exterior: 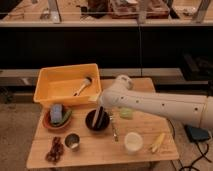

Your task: Place sponge in metal cup

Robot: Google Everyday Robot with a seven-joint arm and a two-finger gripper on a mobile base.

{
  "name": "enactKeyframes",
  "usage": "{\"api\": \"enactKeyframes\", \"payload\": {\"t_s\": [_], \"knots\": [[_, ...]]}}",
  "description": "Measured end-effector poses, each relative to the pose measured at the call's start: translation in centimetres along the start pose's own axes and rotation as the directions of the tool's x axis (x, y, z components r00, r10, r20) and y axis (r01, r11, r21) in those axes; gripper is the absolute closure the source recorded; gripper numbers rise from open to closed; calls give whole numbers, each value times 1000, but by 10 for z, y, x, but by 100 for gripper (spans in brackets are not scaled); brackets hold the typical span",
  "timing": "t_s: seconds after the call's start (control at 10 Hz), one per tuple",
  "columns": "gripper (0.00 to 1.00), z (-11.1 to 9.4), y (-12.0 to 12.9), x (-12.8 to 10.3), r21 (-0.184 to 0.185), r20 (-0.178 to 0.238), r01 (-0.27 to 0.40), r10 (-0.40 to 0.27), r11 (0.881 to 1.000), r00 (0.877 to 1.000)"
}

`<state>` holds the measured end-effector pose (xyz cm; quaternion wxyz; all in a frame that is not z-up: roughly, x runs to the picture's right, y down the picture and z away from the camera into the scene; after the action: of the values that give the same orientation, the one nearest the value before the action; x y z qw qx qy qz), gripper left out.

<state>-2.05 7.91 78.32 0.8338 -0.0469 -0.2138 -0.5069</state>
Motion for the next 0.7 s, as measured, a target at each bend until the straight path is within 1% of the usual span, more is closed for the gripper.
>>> {"api": "enactKeyframes", "payload": {"t_s": [0.2,0.3,0.4,0.5,0.6,0.7], "knots": [[20,0,-3,2,6,-5,11,-11,1000,1000],[20,-2,-14,10,19,-11,63,-63,998,998],[20,-4,-33,15,34,-6,109,-108,994,994],[20,-7,-53,19,51,6,152,-152,987,988],[20,-10,-77,21,67,17,204,-206,977,978],[20,-12,-110,18,83,33,274,-277,958,960]]}}
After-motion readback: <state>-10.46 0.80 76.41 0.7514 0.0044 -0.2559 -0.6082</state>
